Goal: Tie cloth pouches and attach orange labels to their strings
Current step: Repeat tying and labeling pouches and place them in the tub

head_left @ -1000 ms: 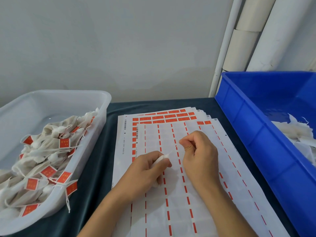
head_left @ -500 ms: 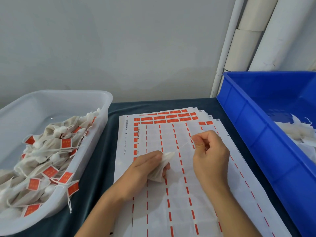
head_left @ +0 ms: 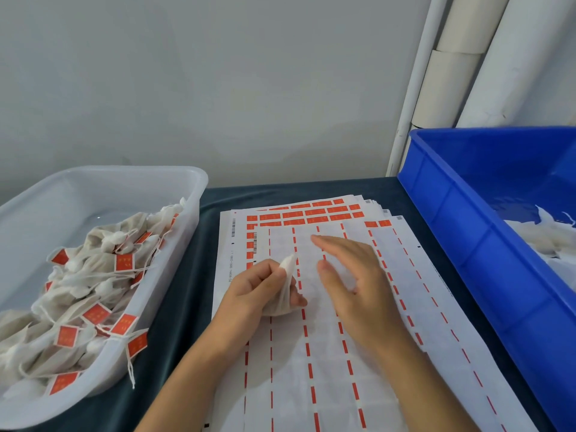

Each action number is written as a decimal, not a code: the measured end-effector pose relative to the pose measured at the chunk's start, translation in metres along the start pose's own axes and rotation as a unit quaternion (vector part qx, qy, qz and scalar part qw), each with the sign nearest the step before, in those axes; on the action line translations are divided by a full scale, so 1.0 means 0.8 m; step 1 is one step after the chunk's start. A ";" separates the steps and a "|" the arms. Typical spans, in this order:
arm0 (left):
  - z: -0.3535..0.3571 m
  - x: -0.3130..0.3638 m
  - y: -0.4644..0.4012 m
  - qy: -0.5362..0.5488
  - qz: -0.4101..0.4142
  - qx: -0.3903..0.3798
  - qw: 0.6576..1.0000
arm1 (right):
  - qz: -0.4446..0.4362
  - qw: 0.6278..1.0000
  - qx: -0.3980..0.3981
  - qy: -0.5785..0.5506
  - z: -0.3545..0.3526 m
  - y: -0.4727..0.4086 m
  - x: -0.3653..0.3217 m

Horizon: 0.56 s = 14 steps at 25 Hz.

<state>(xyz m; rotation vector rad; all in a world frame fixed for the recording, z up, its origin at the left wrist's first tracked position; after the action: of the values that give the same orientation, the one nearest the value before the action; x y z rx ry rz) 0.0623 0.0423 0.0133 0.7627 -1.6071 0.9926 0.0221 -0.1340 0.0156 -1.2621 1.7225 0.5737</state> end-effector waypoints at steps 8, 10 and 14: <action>0.005 0.000 -0.002 -0.050 0.015 -0.047 0.998 | 0.019 1.000 -0.025 -0.001 0.008 -0.002 0.000; 0.006 -0.003 -0.002 -0.065 0.006 -0.054 0.996 | 0.017 1.000 -0.010 0.005 0.005 -0.002 0.001; 0.008 -0.007 -0.002 -0.083 -0.014 -0.079 0.993 | 0.004 0.999 0.030 0.024 0.001 -0.003 0.005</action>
<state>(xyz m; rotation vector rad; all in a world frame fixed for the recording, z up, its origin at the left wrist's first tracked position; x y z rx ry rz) 0.0620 0.0361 0.0075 0.7724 -1.7896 0.7888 0.0246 -0.1361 0.0122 -1.2362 1.7736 0.4965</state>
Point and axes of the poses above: each hand's wrist, its own y-axis away from the middle knuckle, its own z-axis out of the palm, x = y × z, the point moved 4 cm from there along -y, towards the middle knuckle, and after that the axes turned 15 degrees about z, right-handed, at the moved point
